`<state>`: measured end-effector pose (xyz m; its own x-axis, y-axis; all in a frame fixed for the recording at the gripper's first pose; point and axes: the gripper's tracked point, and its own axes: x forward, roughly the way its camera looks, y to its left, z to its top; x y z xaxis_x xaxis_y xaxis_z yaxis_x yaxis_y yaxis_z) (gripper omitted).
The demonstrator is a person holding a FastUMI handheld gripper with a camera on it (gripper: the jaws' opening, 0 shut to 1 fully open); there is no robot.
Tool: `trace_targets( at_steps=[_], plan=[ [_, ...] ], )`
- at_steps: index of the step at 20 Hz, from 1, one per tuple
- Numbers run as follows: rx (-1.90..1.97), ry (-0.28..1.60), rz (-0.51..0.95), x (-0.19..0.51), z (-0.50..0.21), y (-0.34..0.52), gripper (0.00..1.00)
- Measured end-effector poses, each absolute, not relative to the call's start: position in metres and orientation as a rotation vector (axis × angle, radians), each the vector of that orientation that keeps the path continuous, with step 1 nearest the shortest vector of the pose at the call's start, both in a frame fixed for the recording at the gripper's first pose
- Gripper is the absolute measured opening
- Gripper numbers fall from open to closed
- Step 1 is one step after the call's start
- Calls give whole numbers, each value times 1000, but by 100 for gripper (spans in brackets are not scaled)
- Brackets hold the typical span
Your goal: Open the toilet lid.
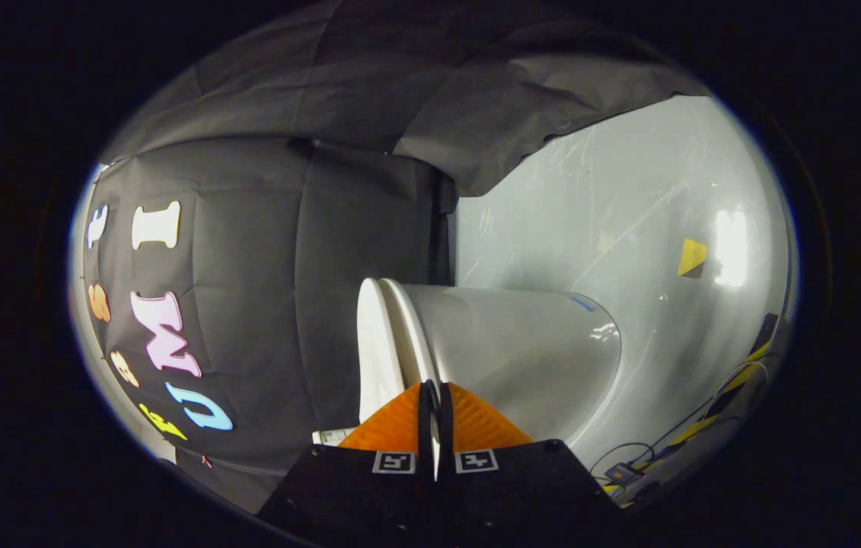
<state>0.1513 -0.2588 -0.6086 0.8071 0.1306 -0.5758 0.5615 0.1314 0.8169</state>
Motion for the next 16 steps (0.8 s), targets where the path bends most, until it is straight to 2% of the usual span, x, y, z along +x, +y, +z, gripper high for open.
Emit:
trace_targets(
  at_steps=[8, 16],
  plan=[
    [1317, 582, -270, 157, -567, -250, 5],
    [995, 509, -229, 174, -460, -212, 5]
  ],
)
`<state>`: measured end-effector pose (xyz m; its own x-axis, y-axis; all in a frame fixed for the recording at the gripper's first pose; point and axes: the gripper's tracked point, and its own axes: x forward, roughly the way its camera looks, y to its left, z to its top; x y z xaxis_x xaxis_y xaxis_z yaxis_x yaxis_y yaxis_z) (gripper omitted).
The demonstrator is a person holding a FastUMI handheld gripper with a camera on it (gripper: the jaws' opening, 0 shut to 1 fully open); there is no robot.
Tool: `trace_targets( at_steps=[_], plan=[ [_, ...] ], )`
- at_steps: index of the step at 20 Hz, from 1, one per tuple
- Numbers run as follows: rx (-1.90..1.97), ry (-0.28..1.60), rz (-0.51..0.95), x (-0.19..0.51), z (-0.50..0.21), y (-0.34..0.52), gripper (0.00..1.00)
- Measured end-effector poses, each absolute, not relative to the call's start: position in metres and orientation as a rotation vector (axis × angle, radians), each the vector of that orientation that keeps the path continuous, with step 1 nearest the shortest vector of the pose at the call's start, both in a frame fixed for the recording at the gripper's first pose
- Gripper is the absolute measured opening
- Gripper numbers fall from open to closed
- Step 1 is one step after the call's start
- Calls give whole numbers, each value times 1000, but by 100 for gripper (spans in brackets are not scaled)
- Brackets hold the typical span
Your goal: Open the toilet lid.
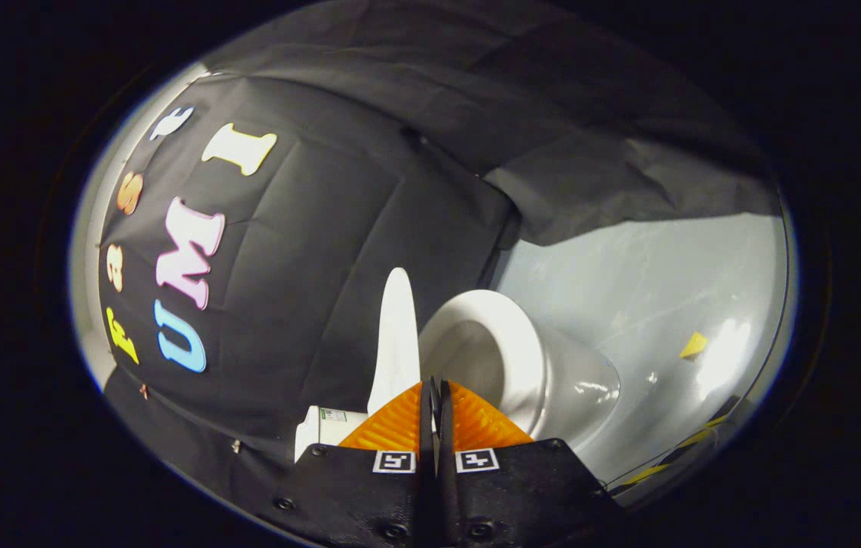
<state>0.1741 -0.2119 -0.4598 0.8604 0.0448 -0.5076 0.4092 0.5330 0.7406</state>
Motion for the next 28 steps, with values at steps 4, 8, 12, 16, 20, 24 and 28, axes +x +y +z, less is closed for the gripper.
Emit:
trace_targets(
  at_steps=[4, 8, 12, 16, 20, 24, 28],
  plan=[
    [864, 458, -163, 180, -401, -173, 5],
    [740, 417, -119, 189, -353, -126, 5],
    [622, 397, -94, 191, -321, -84, 5],
    [451, 381, -71, 197, -296, -37, 5],
    [323, 361, -42, 197, -279, 9, 5],
    [212, 349, -5, 197, -260, 57, 5],
    [78, 332, 29, 198, -248, 108, 5]
  ],
)
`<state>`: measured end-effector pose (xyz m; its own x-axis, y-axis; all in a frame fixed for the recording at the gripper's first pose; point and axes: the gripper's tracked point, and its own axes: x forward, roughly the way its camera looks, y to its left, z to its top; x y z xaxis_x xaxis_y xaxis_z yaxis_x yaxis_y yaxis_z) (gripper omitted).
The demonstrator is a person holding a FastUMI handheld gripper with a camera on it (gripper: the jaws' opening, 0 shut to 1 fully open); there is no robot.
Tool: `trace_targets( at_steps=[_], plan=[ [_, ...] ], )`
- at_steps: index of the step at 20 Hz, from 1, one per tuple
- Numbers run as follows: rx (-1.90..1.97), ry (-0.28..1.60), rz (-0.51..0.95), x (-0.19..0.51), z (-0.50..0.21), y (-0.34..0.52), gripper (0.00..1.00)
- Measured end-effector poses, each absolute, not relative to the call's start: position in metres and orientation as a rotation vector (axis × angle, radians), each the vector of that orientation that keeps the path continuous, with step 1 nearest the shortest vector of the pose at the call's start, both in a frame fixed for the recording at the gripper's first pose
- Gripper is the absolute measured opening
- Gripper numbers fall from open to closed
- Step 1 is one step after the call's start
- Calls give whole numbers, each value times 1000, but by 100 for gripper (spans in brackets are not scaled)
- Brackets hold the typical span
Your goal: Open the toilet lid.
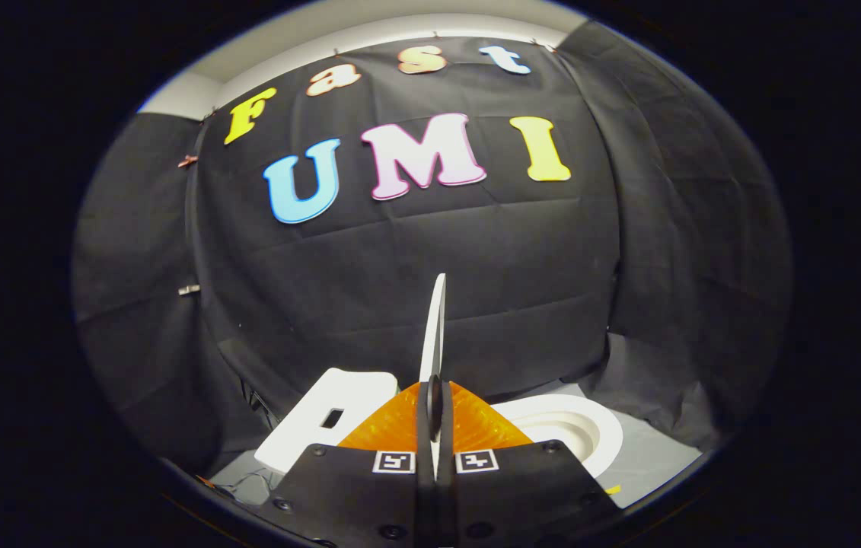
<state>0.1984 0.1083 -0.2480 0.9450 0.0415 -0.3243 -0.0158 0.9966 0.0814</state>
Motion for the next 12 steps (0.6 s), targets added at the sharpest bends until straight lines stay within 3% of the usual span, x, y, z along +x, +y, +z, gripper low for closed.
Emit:
trace_targets(
  at_steps=[12],
  plan=[
    [-98, 313, 163, 194, -250, 228, 5]
  ],
)
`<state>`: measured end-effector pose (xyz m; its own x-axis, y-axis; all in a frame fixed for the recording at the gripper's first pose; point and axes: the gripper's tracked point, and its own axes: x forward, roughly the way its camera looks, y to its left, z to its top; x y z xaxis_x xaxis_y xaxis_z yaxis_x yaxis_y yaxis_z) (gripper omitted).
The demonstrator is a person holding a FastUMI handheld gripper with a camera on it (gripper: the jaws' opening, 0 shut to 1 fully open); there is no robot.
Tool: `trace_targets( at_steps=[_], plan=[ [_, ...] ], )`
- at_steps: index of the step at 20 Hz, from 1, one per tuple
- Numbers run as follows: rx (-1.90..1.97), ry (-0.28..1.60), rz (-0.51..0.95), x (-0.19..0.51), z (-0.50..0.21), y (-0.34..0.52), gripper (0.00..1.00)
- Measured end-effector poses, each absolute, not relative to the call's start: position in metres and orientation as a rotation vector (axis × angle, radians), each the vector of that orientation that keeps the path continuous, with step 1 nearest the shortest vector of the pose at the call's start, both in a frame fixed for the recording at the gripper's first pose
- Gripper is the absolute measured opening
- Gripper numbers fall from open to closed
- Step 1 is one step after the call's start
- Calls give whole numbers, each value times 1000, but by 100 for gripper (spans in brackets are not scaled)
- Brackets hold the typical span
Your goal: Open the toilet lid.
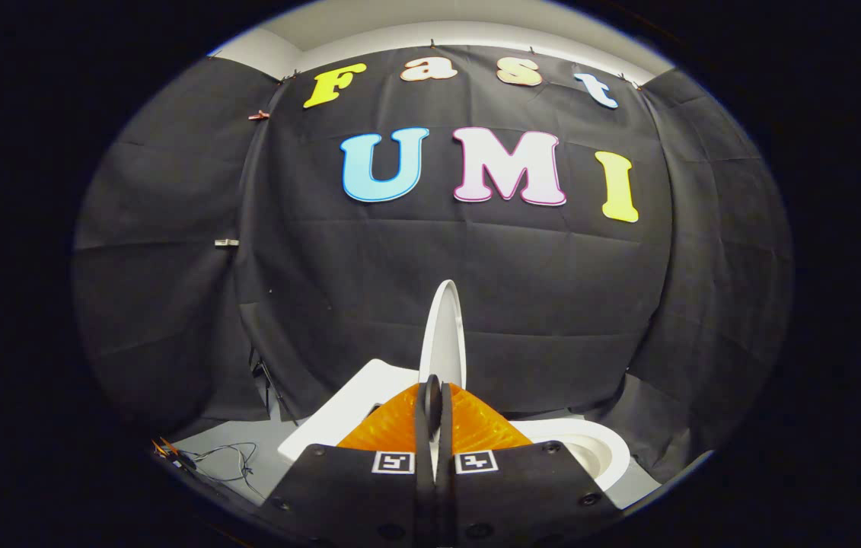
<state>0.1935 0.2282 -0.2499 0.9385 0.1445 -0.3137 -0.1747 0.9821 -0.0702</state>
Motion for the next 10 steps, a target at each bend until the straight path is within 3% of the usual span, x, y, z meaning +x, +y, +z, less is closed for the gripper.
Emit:
trace_targets(
  at_steps=[7, 9, 10],
  plan=[
    [-131, 330, 200, 193, -251, 246, 7],
    [-111, 328, 213, 190, -241, 246, 21],
    [-104, 315, 216, 188, -234, 244, 38]
  ],
)
